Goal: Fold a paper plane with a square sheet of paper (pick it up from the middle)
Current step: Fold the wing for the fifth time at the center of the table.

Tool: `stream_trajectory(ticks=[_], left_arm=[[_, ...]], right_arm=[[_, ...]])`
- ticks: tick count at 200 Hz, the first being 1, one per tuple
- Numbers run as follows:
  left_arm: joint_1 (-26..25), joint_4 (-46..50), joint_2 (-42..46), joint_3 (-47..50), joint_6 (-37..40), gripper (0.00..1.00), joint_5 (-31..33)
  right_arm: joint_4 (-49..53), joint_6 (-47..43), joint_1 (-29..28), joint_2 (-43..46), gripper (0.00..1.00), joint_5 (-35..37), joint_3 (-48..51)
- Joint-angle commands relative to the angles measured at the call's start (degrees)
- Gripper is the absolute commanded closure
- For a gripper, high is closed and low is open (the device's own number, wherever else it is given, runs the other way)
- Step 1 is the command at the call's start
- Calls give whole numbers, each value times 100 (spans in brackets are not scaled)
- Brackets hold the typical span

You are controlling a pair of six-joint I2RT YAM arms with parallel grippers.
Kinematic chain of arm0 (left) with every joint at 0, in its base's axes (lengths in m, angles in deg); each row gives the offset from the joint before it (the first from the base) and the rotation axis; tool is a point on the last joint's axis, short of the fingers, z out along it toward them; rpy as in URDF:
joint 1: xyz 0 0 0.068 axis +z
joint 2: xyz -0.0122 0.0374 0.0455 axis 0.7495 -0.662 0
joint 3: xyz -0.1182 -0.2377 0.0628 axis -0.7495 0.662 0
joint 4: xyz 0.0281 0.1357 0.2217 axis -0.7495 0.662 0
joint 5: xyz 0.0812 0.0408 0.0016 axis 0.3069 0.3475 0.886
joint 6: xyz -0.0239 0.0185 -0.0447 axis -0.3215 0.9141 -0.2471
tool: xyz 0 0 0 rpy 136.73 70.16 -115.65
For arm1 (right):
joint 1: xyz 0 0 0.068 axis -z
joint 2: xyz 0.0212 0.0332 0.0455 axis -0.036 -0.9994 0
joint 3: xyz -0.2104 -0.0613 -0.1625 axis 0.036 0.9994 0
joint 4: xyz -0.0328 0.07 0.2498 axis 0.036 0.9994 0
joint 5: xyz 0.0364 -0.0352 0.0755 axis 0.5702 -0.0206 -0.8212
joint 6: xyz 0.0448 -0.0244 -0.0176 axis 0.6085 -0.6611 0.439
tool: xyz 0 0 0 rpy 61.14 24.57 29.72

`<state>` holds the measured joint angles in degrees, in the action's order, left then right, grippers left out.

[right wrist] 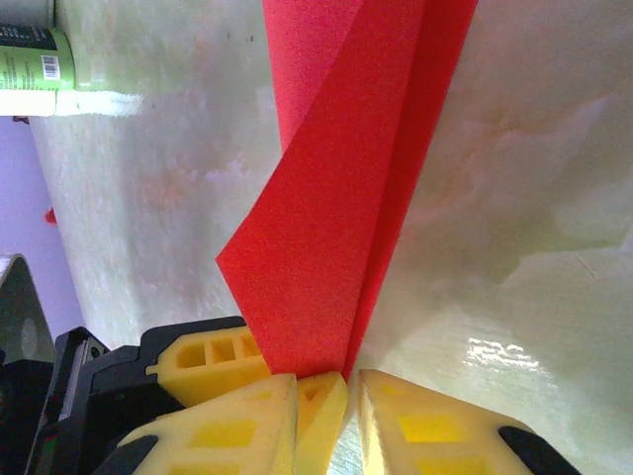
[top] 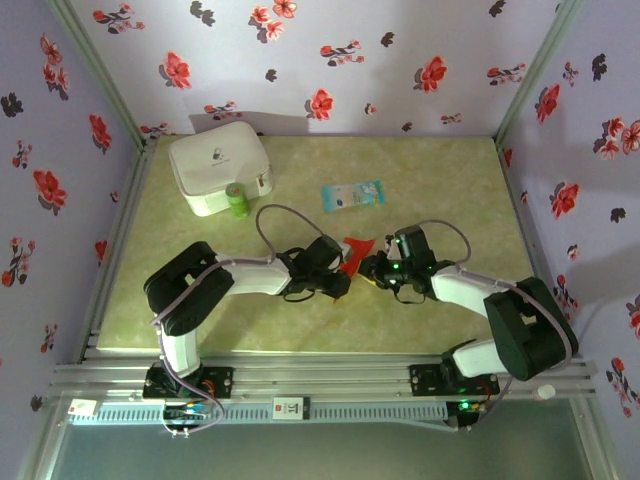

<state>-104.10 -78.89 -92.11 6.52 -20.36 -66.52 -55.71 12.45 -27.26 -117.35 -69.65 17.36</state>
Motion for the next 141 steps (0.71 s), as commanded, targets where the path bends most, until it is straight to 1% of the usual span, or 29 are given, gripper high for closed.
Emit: stream_trajectory(ticks=[1, 74, 115, 141], left_arm=[[24, 132, -73, 165, -50, 82, -146], [70, -62, 6, 274, -106, 83, -225], [88, -143, 51, 314, -112, 86, -260], [88, -168, 33, 323, -112, 89, -287]], right_arm=[[-116, -121, -56, -73, 78, -89, -157], [-182, -96, -91, -211, 78, -92, -166], [-203, -91, -109, -273, 78, -90, -183], [-204, -95, -120, -272, 78, -98, -201]])
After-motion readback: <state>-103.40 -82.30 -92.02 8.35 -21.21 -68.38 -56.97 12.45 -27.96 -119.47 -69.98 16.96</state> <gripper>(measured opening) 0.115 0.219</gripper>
